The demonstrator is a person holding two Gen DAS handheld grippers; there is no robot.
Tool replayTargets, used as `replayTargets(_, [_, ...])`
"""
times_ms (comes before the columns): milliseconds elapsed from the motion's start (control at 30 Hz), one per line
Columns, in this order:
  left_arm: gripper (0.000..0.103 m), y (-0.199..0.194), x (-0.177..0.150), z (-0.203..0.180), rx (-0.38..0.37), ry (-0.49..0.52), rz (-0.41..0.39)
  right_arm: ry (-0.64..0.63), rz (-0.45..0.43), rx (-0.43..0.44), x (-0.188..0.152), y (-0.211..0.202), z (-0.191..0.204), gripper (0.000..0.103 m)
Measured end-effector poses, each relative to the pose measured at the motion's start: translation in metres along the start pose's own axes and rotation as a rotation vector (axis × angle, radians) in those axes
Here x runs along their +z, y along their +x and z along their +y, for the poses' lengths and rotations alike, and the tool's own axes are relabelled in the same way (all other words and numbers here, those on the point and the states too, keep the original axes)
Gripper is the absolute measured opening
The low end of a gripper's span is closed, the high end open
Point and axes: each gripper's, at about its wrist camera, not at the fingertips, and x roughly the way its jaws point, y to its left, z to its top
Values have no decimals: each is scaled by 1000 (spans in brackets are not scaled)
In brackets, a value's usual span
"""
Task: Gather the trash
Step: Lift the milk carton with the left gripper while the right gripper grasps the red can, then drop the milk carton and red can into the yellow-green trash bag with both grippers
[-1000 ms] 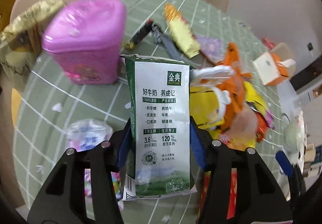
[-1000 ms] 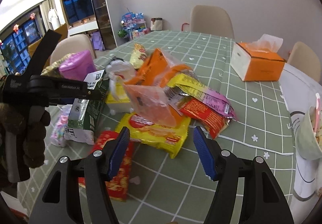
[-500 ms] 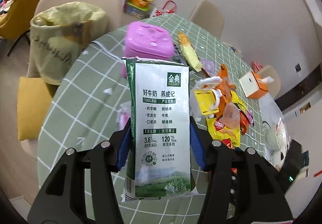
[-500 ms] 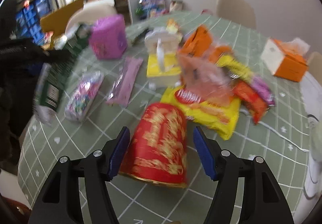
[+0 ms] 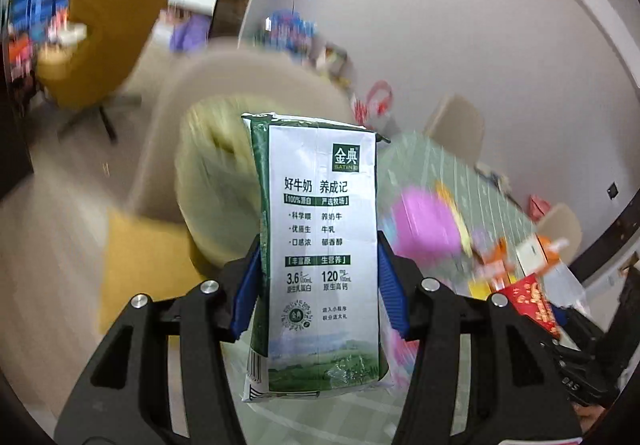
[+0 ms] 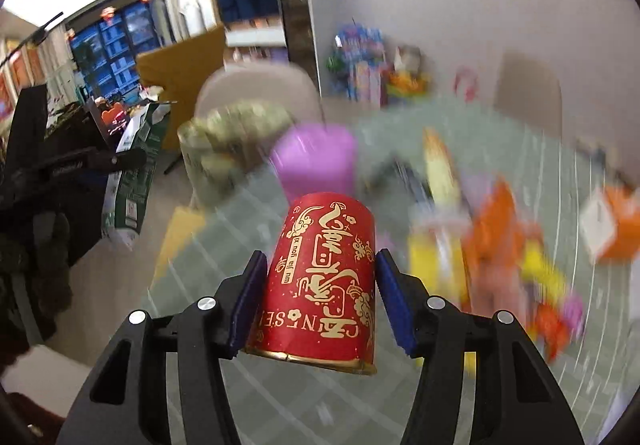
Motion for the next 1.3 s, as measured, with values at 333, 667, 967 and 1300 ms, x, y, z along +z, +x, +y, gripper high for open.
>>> replayTargets(333, [51, 36, 112, 33, 7, 56, -211, -43, -132, -10, 117, 48, 47, 54])
replayTargets(667, [58, 127, 125, 77, -34, -64, -117, 35, -67, 5, 134, 120, 29, 54])
replayTargets(967, [58, 120, 75, 122, 52, -152, -12, 13, -14, 115, 172, 204, 70, 54])
replayTargets(1300, [58, 103, 32, 142, 76, -155, 45, -51, 57, 166, 186, 278, 122, 56])
